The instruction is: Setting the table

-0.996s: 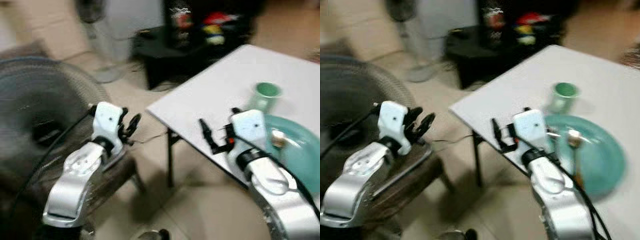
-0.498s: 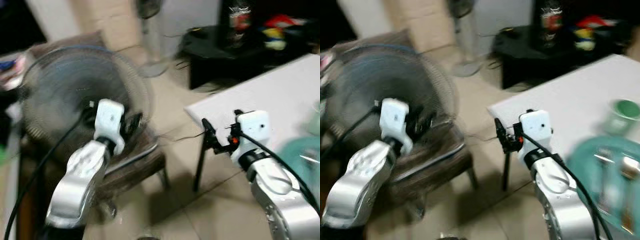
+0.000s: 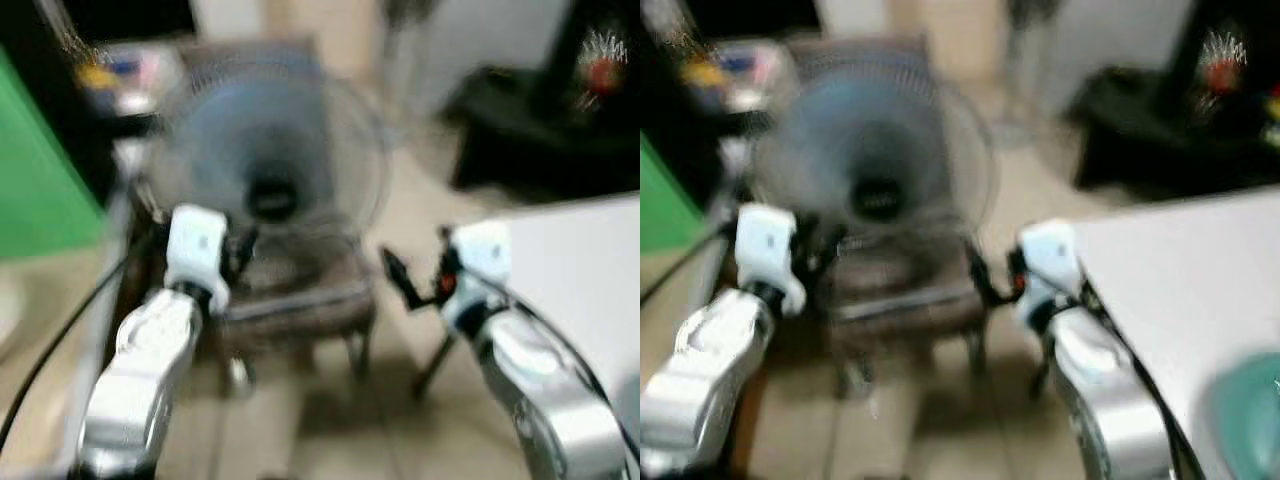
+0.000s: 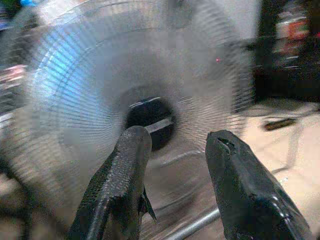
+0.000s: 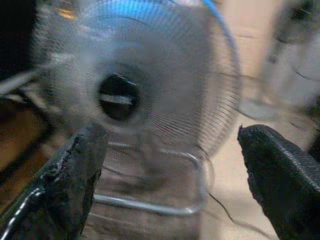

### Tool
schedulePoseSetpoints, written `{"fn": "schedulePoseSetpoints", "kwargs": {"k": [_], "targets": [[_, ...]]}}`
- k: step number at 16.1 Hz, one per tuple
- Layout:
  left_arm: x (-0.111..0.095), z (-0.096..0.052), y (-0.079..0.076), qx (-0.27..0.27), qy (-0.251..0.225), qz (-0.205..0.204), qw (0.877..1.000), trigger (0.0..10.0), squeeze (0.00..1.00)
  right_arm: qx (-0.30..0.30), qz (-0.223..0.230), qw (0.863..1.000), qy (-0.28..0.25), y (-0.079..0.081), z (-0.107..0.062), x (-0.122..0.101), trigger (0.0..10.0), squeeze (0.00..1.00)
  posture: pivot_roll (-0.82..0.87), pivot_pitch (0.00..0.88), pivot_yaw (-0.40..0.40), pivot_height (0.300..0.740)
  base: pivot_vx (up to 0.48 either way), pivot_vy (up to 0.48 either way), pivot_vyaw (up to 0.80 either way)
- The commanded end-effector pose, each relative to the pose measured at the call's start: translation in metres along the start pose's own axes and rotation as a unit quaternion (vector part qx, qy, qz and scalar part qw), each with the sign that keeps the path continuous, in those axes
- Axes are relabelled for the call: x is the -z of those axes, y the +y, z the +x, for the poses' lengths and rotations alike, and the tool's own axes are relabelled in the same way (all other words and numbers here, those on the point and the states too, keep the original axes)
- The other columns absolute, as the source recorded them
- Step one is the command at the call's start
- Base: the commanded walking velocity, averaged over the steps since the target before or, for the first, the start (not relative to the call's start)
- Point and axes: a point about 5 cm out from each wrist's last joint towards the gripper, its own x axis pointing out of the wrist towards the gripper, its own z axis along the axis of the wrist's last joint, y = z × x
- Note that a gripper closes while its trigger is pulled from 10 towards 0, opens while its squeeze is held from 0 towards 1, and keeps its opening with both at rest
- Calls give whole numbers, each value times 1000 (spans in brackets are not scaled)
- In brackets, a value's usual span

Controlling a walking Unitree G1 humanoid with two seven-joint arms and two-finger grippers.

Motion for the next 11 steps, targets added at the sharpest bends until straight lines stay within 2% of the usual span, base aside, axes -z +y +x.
{"fn": "schedulePoseSetpoints", "kwargs": {"k": [1, 2, 4, 7, 11], "targets": [[-5, 4, -6, 7, -10, 4, 1000, 10000, 0, 14, -1, 1000, 6, -9, -2, 2, 10000, 1000, 32, 0, 57, 740, 0, 0, 800], [-8, 6, -8, 12, -15, 8, 1000, 10000, 0, 23, 8, 1000, 13, -13, -3, 6, 10000, 1000, 37, 0, 64, 740, 0, 0, 800], [-7, 5, -2, 9, -11, 1, 1000, 10000, 0, 32, 29, 999, 8, -13, -1, 7, 10000, 1000, 38, 0, 74, 740, 0, 0, 800], [-8, 10, 1, 3, -16, 10, 1000, 10000, 0, 36, 29, 999, 12, -12, -1, 7, 10000, 1000, 10, 0, 96, 740, 0, 0, 800], [-8, 12, -9, 21, -17, -3, 1000, 10000, 0, 45, 27, 999, 15, -15, -5, 9, 10000, 1000, -3, 0, 102, 740, 0, 0, 800]]}}
